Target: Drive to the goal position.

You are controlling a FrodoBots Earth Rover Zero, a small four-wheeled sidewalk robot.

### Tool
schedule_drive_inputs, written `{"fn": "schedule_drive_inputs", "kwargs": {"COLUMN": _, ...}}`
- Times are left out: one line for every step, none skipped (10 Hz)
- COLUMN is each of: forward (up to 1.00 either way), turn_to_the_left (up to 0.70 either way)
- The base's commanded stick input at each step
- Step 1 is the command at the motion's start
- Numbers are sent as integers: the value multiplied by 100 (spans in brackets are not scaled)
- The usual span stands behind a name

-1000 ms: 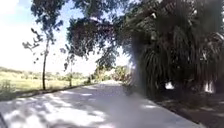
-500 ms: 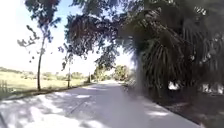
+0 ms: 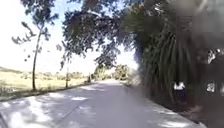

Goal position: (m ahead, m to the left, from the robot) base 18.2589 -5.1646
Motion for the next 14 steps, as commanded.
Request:
{"fn": "schedule_drive_inputs", "kwargs": {"forward": 70, "turn_to_the_left": 0}}
{"fn": "schedule_drive_inputs", "kwargs": {"forward": 70, "turn_to_the_left": 0}}
{"fn": "schedule_drive_inputs", "kwargs": {"forward": 70, "turn_to_the_left": 0}}
{"fn": "schedule_drive_inputs", "kwargs": {"forward": 70, "turn_to_the_left": 0}}
{"fn": "schedule_drive_inputs", "kwargs": {"forward": 70, "turn_to_the_left": 0}}
{"fn": "schedule_drive_inputs", "kwargs": {"forward": 70, "turn_to_the_left": 0}}
{"fn": "schedule_drive_inputs", "kwargs": {"forward": 70, "turn_to_the_left": 0}}
{"fn": "schedule_drive_inputs", "kwargs": {"forward": 70, "turn_to_the_left": 0}}
{"fn": "schedule_drive_inputs", "kwargs": {"forward": 70, "turn_to_the_left": 0}}
{"fn": "schedule_drive_inputs", "kwargs": {"forward": 70, "turn_to_the_left": 0}}
{"fn": "schedule_drive_inputs", "kwargs": {"forward": 70, "turn_to_the_left": 0}}
{"fn": "schedule_drive_inputs", "kwargs": {"forward": 70, "turn_to_the_left": 0}}
{"fn": "schedule_drive_inputs", "kwargs": {"forward": 70, "turn_to_the_left": 0}}
{"fn": "schedule_drive_inputs", "kwargs": {"forward": 70, "turn_to_the_left": 0}}
